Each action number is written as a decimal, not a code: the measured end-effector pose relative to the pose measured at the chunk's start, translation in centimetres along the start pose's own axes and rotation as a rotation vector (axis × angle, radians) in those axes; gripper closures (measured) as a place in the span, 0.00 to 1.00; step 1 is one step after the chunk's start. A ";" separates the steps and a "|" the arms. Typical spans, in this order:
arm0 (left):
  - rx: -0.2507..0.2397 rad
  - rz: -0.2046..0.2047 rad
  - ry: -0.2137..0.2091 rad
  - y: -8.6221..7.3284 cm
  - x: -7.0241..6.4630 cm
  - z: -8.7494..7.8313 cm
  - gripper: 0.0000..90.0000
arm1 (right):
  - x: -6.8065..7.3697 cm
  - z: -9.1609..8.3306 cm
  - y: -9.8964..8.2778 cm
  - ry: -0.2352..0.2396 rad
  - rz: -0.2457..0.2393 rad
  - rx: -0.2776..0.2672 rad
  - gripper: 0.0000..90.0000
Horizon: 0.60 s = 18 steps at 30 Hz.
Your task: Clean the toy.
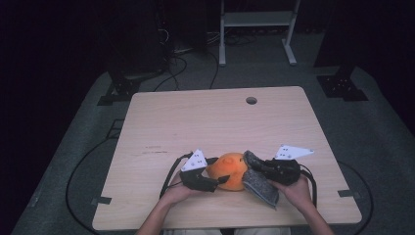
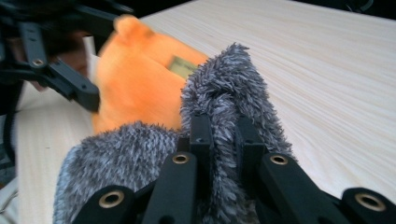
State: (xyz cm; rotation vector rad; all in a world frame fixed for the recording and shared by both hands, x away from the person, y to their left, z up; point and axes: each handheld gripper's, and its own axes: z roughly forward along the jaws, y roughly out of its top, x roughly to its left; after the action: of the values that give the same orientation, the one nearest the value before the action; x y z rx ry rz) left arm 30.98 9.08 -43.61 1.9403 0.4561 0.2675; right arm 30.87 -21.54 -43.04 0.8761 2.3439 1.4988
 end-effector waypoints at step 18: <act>0.025 0.019 -0.030 2.1 -1.0 -0.5 0.26 | 2.6 -0.4 1.5 0.056 -0.078 -0.069 0.89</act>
State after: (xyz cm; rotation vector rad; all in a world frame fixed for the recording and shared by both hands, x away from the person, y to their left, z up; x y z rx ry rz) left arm 30.28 8.32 -41.46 1.9715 0.4241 0.2457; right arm 29.15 -19.82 -41.26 0.7261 2.3210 1.5816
